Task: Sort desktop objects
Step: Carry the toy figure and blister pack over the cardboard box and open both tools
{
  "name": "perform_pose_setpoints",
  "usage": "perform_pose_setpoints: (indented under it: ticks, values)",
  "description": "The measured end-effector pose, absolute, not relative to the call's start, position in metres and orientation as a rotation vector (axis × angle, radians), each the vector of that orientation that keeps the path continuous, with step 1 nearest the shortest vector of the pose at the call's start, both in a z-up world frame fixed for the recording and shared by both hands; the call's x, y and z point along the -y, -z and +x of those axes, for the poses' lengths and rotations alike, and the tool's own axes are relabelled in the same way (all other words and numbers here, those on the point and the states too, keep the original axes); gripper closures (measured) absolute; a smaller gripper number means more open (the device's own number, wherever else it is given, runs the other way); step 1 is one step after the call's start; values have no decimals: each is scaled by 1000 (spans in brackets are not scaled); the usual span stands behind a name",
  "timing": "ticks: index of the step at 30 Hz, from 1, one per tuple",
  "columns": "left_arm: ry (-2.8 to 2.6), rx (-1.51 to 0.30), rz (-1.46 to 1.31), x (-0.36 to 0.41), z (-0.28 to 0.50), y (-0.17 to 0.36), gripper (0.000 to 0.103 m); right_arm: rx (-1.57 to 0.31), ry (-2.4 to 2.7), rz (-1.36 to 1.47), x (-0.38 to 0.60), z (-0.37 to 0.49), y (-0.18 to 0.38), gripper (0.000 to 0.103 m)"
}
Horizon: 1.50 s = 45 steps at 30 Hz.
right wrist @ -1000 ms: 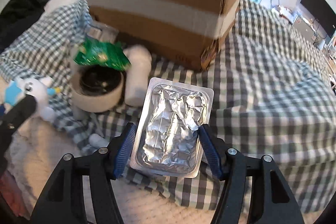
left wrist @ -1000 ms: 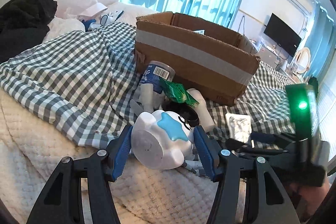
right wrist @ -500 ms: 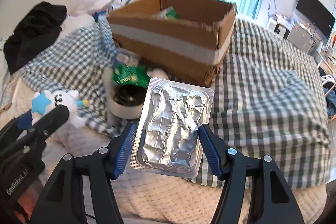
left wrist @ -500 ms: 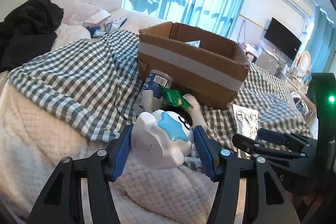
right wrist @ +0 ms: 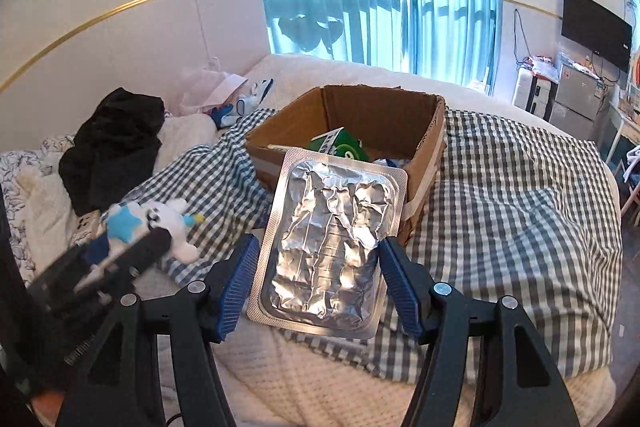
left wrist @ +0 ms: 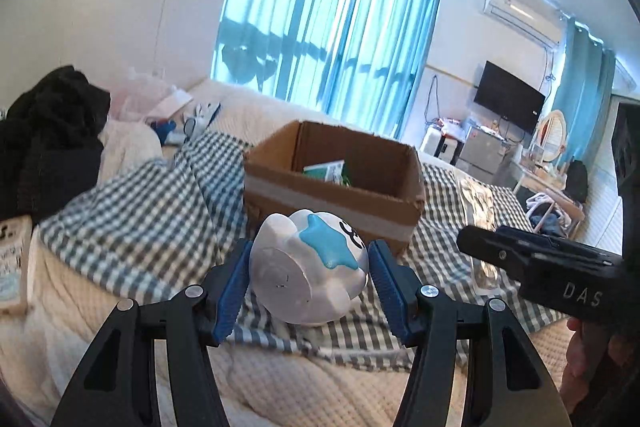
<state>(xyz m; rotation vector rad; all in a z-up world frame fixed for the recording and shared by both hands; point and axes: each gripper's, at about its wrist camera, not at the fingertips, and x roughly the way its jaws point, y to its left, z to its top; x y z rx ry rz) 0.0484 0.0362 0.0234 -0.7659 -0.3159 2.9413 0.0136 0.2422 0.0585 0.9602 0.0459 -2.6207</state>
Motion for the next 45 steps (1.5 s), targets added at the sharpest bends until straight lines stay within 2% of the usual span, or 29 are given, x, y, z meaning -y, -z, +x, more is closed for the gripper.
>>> perform_pose_setpoints:
  ticks: [7,11,17,22,29,33,35,37,38,45]
  values:
    - [-2930,264,-733,-41,1,-40,43,-55,2629,944,-253,-34,-68,41]
    - [-2914,294,-649,-44,-33,-51,43,-78,2655,904,-259,-66,-77,41]
    - [-2973,203,-625,-58,-94,-56,42,-71,2661,870,-259,-125,-82,41]
    - [-2970,224,-661,-63,-144,-48,42,-27,2660,849,-260,-171,-70,41]
    - [-2967,122,-778,-80,-207,-19,43,-5,2633,858,-266,-209,-32,41]
    - [-2974,154,-834,-79,-229,-3,42,122,2648,822,-274,-220,-22,40]
    - [-2991,155,-852,-80,-233,2,38,219,2649,823,-278,-223,-17,32]
    - [-2997,114,-864,-82,-233,4,17,207,2633,826,-277,-223,-16,32]
    - [-3019,81,-848,-84,-229,3,14,190,2651,815,-278,-221,-19,32]
    - [-3078,-62,-779,-95,-192,-14,12,228,2686,768,-289,-194,-53,31]
